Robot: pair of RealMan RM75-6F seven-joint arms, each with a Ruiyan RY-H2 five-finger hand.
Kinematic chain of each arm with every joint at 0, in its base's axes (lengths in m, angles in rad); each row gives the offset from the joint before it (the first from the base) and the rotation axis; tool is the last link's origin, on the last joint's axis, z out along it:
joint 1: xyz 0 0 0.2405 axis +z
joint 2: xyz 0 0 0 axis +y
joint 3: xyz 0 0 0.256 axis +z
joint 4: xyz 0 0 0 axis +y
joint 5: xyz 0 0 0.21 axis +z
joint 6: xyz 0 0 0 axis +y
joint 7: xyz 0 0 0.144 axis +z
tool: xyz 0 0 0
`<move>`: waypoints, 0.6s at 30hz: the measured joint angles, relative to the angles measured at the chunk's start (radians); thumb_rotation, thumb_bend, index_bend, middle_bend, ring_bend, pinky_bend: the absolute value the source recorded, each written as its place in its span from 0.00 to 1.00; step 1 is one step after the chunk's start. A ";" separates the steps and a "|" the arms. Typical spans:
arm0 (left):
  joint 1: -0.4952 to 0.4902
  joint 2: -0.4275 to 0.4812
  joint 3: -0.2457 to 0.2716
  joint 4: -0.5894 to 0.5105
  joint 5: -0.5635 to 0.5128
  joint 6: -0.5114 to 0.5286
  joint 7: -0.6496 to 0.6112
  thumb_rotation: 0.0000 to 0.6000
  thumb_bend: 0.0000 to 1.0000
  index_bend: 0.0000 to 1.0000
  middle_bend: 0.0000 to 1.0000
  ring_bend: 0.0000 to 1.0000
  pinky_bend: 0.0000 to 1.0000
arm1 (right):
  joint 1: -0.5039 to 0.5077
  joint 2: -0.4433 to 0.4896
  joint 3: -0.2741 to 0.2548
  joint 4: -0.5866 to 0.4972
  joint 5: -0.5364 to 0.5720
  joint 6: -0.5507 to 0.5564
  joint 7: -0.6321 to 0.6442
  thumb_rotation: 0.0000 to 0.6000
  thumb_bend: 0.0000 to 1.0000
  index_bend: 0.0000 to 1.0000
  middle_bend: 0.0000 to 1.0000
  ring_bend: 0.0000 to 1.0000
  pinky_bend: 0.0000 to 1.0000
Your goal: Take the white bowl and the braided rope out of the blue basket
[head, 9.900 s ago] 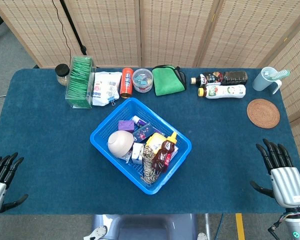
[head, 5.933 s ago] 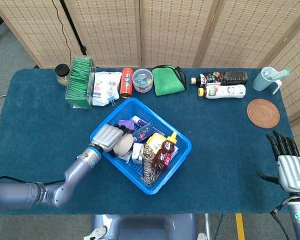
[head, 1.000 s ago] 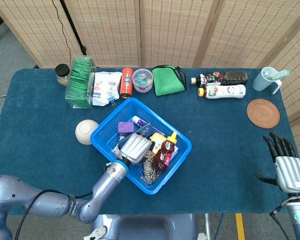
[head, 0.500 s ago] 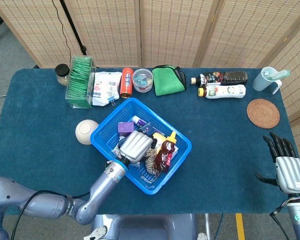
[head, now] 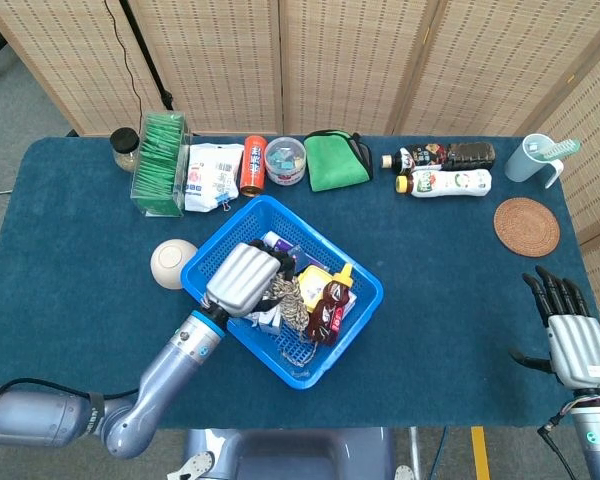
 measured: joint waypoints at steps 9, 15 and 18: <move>0.093 0.191 -0.029 -0.057 0.070 0.028 -0.127 1.00 0.51 0.67 0.63 0.53 0.40 | -0.002 -0.002 -0.006 -0.006 -0.011 0.004 -0.009 1.00 0.00 0.00 0.00 0.00 0.00; 0.167 0.274 -0.041 -0.012 0.095 0.029 -0.277 1.00 0.51 0.67 0.63 0.53 0.40 | -0.001 -0.005 -0.010 -0.008 -0.017 0.001 -0.017 1.00 0.00 0.00 0.00 0.00 0.00; 0.208 0.316 -0.042 0.046 0.095 0.018 -0.362 1.00 0.51 0.67 0.63 0.53 0.40 | -0.003 -0.004 -0.011 -0.009 -0.020 0.006 -0.017 1.00 0.00 0.00 0.00 0.00 0.00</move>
